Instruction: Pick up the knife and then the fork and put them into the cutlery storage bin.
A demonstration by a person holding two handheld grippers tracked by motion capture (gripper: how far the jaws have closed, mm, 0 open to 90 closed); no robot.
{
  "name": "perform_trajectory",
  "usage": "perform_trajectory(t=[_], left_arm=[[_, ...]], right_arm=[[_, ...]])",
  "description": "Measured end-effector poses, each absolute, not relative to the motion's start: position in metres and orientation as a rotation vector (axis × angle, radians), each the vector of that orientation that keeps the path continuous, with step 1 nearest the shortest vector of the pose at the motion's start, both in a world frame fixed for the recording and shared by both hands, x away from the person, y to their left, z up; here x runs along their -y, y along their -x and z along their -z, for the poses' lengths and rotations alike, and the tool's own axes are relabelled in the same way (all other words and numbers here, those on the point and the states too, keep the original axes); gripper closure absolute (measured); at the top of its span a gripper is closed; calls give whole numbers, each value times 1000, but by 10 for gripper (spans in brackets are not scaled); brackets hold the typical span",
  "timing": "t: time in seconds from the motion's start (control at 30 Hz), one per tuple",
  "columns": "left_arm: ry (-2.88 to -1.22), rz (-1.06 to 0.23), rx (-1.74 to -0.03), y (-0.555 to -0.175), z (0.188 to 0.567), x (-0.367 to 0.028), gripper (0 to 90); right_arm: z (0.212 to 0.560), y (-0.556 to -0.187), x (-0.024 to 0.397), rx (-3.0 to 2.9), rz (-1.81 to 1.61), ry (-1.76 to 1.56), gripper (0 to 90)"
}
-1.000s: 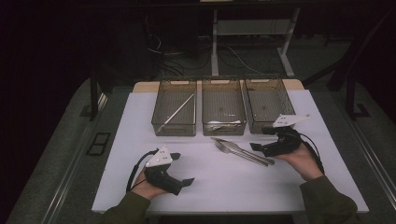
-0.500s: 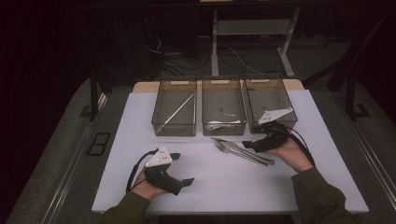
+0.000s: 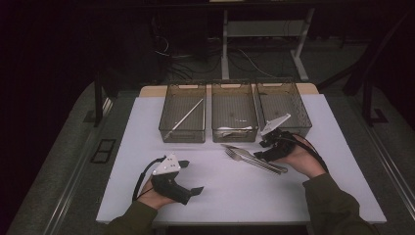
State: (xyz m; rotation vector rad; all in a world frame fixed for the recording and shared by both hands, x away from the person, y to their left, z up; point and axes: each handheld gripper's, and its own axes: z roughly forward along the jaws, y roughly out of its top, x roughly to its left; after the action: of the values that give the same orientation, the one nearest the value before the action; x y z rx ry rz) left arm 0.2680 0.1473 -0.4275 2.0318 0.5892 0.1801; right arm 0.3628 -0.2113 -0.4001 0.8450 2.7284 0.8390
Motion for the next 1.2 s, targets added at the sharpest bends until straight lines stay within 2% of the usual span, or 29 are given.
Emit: perform_trajectory(t=[0.27,0.5,0.9,1.2], left_arm=[[-2030,-179,-590,-268,428,-148,0],[-2030,-178,-590,-268,428,-148,0],[-2033,-168,-587,-268,428,-147,0],[-2036,-165,-584,-268,428,-147,0]], right_arm=[[407,-368,207,-2809,-733,-833,622],[411,-373,200,-2880,-603,-788,699],[416,-380,190,-2946,-484,-736,760],[420,-382,179,-2987,-361,-725,770]])
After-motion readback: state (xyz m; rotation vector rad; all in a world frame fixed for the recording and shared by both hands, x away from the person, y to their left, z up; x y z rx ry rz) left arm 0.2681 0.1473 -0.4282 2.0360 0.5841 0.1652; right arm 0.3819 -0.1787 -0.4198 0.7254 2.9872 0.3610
